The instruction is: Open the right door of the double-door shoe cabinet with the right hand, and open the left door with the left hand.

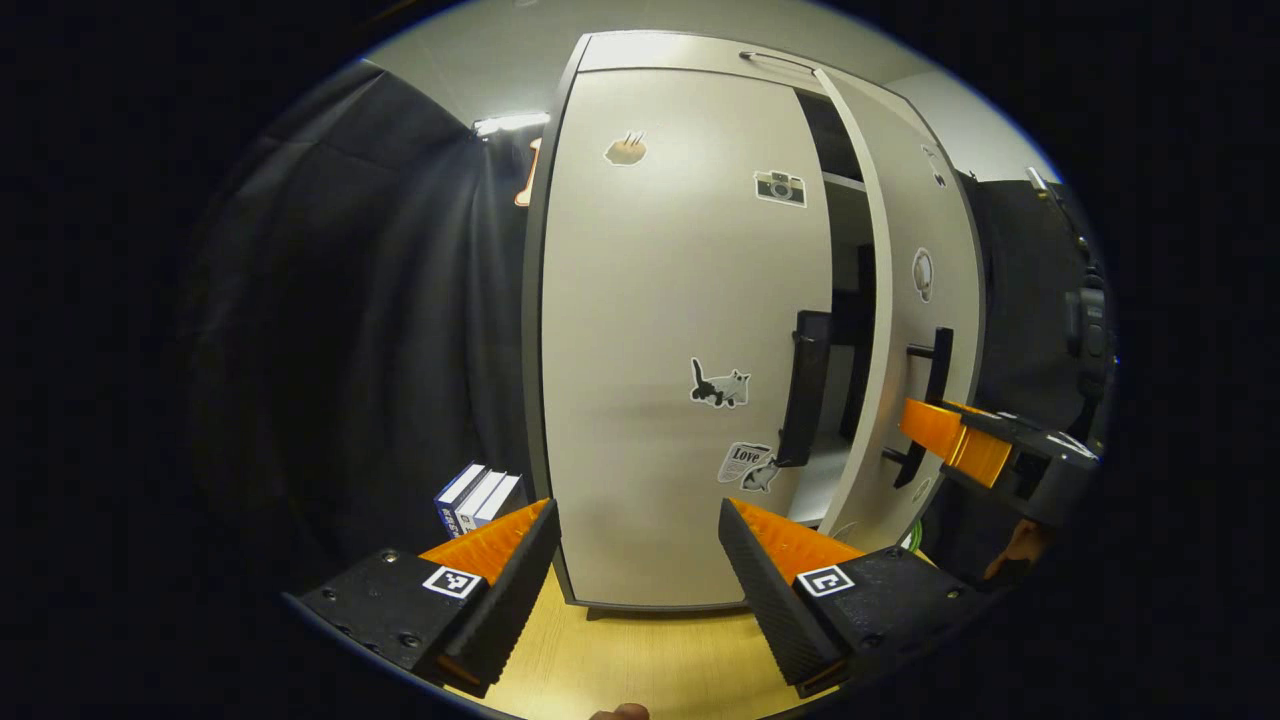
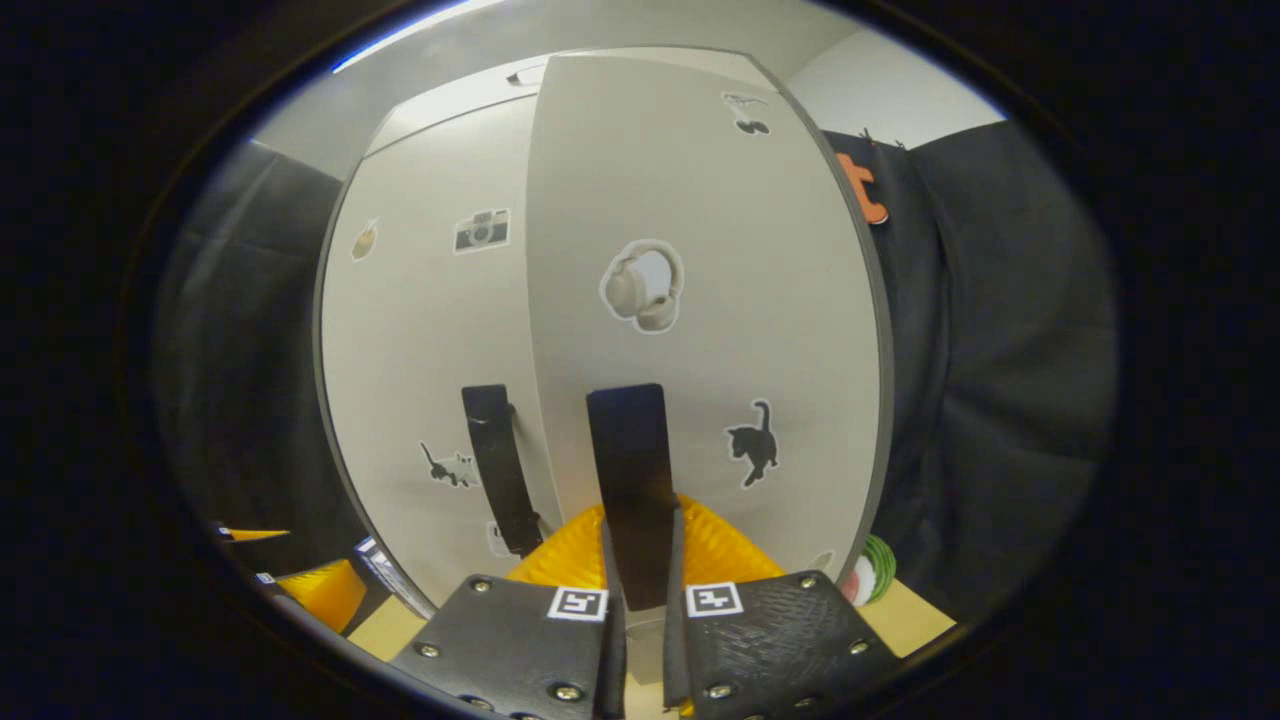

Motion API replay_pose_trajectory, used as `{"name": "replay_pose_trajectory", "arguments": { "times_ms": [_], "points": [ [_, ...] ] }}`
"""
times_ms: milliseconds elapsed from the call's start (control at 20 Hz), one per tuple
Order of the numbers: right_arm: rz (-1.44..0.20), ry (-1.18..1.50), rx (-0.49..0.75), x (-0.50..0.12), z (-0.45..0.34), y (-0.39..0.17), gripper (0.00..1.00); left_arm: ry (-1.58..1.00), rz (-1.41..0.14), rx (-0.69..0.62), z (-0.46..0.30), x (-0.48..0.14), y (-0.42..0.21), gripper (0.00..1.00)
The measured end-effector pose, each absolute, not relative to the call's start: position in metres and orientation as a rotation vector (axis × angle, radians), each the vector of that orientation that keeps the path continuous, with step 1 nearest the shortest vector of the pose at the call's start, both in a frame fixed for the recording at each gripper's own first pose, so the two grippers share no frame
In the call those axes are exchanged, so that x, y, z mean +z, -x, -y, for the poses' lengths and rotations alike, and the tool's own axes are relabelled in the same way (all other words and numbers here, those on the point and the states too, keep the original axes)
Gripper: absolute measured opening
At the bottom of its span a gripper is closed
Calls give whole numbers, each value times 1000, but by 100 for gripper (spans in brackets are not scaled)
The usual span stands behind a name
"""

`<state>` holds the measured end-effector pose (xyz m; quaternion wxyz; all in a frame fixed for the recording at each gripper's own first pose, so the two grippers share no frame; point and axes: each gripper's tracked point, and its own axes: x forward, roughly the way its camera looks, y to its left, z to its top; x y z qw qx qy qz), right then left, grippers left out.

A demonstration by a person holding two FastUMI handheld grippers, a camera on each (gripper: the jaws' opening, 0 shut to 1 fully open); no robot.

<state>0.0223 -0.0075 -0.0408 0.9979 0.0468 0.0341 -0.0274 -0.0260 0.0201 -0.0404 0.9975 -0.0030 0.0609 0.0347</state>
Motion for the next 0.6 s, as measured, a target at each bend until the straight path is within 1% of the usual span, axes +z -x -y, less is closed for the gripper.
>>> {"name": "replay_pose_trajectory", "arguments": {
  "times_ms": [600],
  "points": [
    [-59, -111, -56, -39, 28, 16, 14, 3, -133, 28, 8, -45, 38, 99]
  ]
}}
